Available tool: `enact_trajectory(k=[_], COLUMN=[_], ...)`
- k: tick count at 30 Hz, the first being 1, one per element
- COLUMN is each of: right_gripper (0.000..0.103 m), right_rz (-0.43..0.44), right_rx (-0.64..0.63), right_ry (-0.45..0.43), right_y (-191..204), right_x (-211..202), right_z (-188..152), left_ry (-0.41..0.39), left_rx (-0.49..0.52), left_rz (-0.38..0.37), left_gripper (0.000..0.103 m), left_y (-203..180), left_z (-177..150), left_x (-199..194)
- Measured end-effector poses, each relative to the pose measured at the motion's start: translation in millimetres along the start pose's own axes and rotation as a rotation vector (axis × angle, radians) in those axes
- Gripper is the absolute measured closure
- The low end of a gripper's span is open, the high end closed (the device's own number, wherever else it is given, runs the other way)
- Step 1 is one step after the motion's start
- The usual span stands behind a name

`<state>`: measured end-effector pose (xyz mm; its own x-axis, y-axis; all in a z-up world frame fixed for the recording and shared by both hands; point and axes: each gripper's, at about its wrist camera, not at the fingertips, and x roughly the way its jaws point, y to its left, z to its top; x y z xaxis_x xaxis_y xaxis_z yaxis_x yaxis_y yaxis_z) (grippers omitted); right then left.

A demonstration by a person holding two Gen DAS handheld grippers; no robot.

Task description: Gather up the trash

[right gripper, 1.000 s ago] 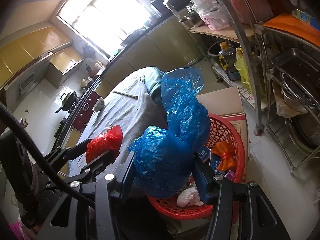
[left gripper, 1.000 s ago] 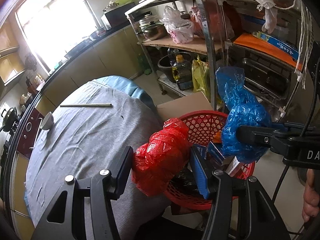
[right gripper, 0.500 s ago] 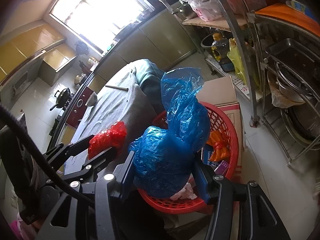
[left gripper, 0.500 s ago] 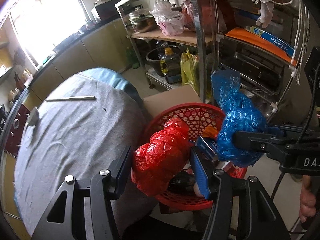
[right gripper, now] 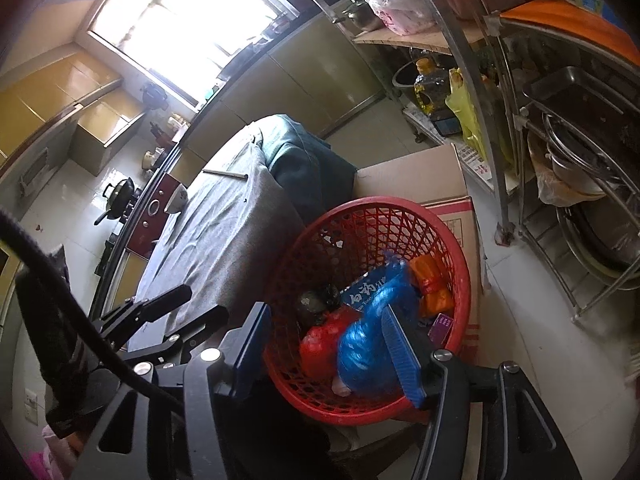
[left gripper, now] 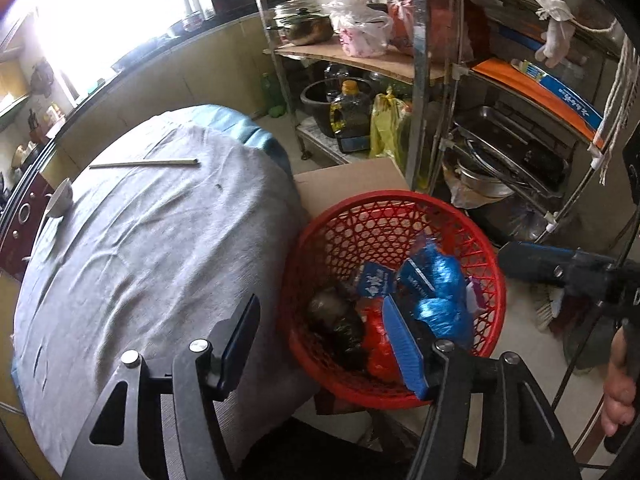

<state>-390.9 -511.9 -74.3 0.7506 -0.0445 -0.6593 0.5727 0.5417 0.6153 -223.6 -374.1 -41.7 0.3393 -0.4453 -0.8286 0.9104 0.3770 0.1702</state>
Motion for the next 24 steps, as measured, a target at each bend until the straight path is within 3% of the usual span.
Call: enact_trajectory(k=[14, 24], right_gripper=[0.041, 0.041], right_rz=[0.025, 0.016], right_rx=[-0.077, -0.197], right_ry=[-0.007, -0.008], right_y=[39, 87], right_x=[5, 8], right_z=[3, -4], left_ry=[-0.097, -0.164], left_rx=[-0.091, -0.152], left_rz=[0.184, 0.239], left_gripper=[0.035, 0.034], left_y=[51, 78], left_z=[-15, -31], left_x=[-53, -92])
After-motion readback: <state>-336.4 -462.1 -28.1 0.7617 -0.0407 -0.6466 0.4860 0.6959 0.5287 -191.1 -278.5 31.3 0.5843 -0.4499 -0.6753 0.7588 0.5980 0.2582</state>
